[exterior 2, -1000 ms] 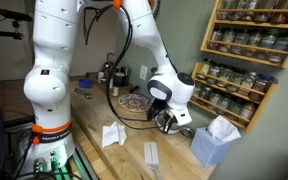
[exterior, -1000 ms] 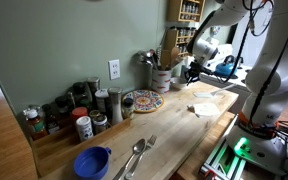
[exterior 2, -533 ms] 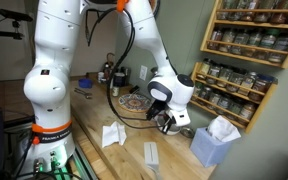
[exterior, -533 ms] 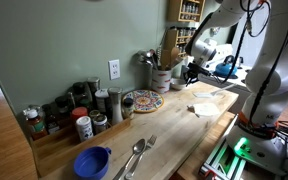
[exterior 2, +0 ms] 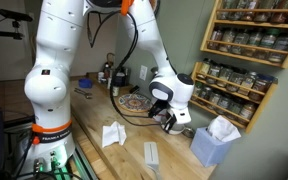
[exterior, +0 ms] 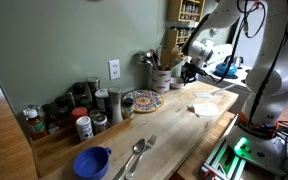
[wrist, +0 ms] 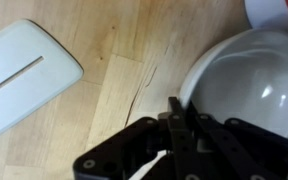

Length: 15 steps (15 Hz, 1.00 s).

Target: Move the bowl backwards, then move the plate forward

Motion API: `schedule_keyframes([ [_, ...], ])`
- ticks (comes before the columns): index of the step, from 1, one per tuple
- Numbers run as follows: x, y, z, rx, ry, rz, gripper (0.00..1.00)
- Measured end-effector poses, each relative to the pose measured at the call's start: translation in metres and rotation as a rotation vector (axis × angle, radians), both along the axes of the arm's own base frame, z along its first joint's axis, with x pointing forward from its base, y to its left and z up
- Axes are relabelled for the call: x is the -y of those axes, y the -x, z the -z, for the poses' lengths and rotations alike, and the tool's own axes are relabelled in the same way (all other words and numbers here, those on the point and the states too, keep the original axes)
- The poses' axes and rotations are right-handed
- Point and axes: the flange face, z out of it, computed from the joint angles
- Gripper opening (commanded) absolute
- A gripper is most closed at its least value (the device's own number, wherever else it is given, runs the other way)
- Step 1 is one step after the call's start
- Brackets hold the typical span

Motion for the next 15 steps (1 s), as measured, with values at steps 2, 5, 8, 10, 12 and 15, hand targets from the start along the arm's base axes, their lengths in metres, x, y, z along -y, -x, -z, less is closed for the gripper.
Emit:
schedule_keyframes([
  [2,-0.003,-0.005,0.0,0.0,-0.002,0.004,0.11],
  [5,-0.005,-0.01,0.0,0.002,0.0,0.01,0.38],
  [8,-0.005,-0.012,-0.001,0.005,0.001,0.009,0.59],
  [10,-0.005,-0.013,-0.002,0.009,0.001,0.01,0.73],
  [12,-0.003,-0.012,-0.003,0.015,0.003,0.006,0.88],
  [15,0.004,-0.007,-0.004,0.031,0.02,-0.059,1.0],
])
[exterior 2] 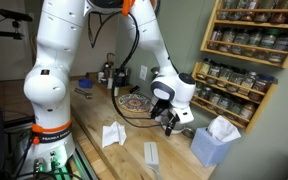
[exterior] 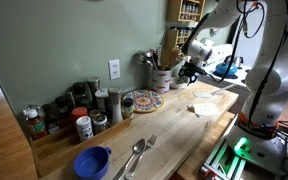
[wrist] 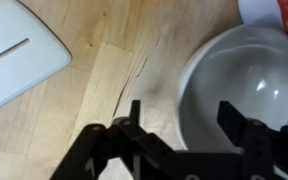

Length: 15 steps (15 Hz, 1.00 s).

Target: Move the bowl backwards, then move the plate forward

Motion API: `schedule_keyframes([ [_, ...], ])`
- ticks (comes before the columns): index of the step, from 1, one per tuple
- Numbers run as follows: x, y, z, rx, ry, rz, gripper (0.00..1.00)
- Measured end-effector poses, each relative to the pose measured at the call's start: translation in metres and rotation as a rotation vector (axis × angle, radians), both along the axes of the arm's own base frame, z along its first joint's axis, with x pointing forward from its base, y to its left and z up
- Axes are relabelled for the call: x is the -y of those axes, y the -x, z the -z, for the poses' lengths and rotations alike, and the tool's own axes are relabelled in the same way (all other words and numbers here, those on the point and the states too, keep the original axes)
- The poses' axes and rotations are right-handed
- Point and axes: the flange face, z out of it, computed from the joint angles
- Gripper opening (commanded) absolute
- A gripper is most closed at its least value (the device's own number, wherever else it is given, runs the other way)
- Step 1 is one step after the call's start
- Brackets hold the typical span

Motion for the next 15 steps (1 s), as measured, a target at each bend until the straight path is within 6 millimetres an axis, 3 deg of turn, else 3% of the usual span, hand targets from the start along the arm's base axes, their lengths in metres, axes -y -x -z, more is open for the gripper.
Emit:
schedule_keyframes([
  [8,0.021,0.033,-0.02,0.121,0.068,-0.429,1.0],
  [15,-0.006,0.064,-0.042,0.207,0.03,-0.804,1.0],
])
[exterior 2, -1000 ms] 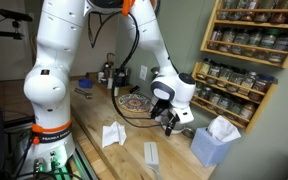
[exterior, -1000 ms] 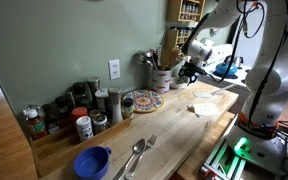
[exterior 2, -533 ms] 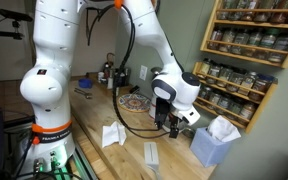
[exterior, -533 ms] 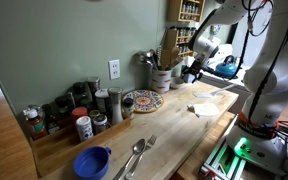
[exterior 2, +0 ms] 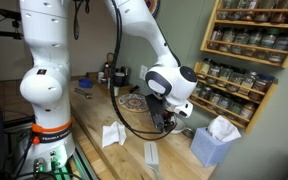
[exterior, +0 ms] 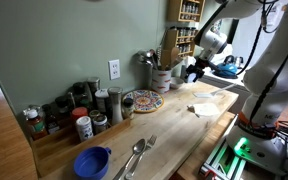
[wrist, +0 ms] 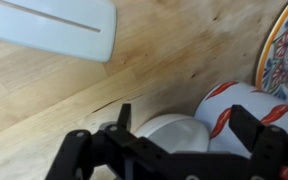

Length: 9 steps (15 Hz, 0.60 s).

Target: Move the bowl backwards, then move the plate forward

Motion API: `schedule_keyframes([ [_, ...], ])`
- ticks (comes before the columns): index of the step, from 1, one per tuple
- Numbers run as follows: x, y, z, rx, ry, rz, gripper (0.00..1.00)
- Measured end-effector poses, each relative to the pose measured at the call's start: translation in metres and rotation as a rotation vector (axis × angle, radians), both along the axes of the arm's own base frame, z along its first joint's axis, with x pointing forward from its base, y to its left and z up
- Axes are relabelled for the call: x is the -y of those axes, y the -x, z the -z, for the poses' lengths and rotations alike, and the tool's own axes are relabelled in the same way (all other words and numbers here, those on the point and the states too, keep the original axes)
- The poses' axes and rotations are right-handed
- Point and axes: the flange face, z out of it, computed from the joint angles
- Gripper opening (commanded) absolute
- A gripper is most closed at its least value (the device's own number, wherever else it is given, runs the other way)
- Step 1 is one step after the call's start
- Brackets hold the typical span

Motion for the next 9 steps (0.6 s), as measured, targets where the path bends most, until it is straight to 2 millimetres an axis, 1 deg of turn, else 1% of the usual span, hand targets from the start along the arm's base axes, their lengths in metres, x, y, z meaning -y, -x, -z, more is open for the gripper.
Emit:
schedule_keyframes([
  [3,-0.025,0.011,-0.015,-0.016,-0.049,-0.157,1.0],
  [5,-0.042,0.014,-0.026,-0.029,-0.042,-0.233,1.0],
  [7,-0.061,0.015,-0.036,-0.037,-0.023,-0.275,1.0],
  [9,-0.082,0.014,-0.047,-0.049,-0.039,-0.275,1.0],
])
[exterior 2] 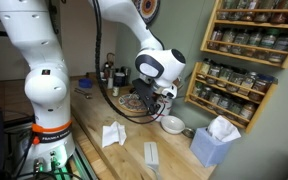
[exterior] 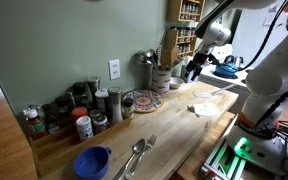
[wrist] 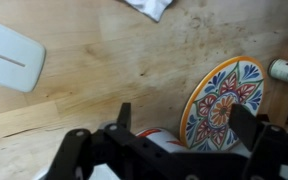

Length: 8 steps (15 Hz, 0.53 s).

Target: Move the bowl backwards, then move the plate forward

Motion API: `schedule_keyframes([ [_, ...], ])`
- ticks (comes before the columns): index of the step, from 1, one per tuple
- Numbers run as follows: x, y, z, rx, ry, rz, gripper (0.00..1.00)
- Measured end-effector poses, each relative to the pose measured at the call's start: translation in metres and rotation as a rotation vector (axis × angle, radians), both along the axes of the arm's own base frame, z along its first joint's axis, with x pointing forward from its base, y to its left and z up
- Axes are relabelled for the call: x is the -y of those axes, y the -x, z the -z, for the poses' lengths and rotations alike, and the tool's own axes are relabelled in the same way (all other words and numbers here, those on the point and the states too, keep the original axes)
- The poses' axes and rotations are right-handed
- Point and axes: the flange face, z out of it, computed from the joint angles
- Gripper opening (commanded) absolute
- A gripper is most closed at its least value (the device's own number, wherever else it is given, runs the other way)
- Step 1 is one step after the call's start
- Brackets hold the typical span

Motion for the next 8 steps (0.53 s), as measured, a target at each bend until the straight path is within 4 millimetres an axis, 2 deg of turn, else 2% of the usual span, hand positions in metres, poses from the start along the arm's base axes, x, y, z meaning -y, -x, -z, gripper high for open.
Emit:
schedule_keyframes([
  [3,-0.031,-0.007,-0.009,-0.069,-0.029,0.061,1.0],
  [6,-0.064,-0.016,-0.007,-0.115,-0.022,0.047,1.0],
  [8,-0.069,-0.016,-0.006,-0.121,-0.021,0.045,1.0],
])
